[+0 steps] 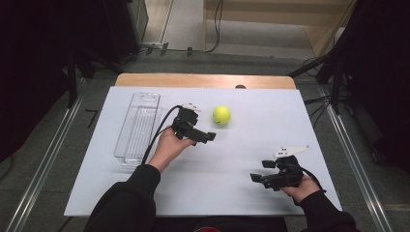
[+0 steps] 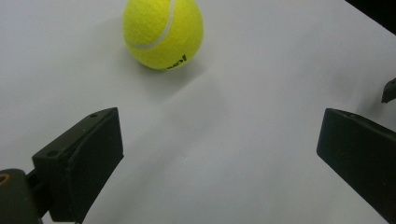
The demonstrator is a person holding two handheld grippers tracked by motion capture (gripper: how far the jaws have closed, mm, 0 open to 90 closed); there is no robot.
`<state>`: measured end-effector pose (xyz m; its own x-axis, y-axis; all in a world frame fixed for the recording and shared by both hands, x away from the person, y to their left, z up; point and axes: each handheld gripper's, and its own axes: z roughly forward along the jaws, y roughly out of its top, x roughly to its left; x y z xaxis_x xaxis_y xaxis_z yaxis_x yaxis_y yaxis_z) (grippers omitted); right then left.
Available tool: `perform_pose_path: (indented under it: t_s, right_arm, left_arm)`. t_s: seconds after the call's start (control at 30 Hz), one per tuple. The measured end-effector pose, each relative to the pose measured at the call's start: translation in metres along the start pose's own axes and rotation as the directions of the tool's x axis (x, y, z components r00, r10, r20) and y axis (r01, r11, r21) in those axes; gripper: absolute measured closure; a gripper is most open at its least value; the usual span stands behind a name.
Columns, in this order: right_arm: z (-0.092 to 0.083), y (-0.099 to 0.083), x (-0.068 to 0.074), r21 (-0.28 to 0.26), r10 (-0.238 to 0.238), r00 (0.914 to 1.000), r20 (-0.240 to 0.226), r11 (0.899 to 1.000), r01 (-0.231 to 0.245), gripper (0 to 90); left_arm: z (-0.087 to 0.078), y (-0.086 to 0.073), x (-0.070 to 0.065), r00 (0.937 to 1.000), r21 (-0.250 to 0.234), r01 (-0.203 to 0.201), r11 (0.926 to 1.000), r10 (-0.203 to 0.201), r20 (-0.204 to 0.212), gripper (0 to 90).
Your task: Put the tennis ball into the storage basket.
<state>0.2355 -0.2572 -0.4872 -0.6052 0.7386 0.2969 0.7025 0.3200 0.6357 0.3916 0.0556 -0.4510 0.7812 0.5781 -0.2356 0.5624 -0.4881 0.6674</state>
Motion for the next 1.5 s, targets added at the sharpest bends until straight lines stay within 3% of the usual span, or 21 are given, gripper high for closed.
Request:
perform_pose_path:
  t_s: [0.3, 0.8, 1.13, 1.27, 1.5]
  right_arm:
    - [-0.001, 0.000, 0.000, -0.003, 0.003, 1.0000, -0.003, 1.000, -0.003, 20.6]
    - [-0.001, 0.000, -0.001, -0.001, 0.005, 1.0000, 0.002, 1.000, -0.005, 20.6]
    - [-0.001, 0.000, -0.001, -0.003, 0.006, 1.0000, 0.005, 1.000, -0.006, 20.6]
    - [-0.001, 0.000, -0.001, -0.005, 0.008, 1.0000, 0.005, 1.000, -0.008, 20.6]
    - [-0.001, 0.000, -0.001, -0.005, 0.008, 1.0000, 0.003, 1.000, -0.008, 20.6]
  left_arm:
    - [0.005, 0.005, 0.002, 0.9996, 0.004, -0.020, 0.9998, 0.020, -0.020, 1.1]
    - [0.009, 0.024, 0.007, 0.9998, -0.026, -0.007, 0.9996, 0.007, -0.019, 1.1]
    - [0.015, 0.036, 0.008, 0.9997, -0.015, -0.010, 0.9998, 0.010, -0.023, 1.1]
    - [0.019, 0.039, 0.010, 1.0000, -0.016, 0.008, 0.9998, -0.008, -0.004, 1.1]
    - [0.025, 0.044, 0.011, 0.9997, -0.003, -0.006, 1.0000, 0.006, -0.023, 1.1]
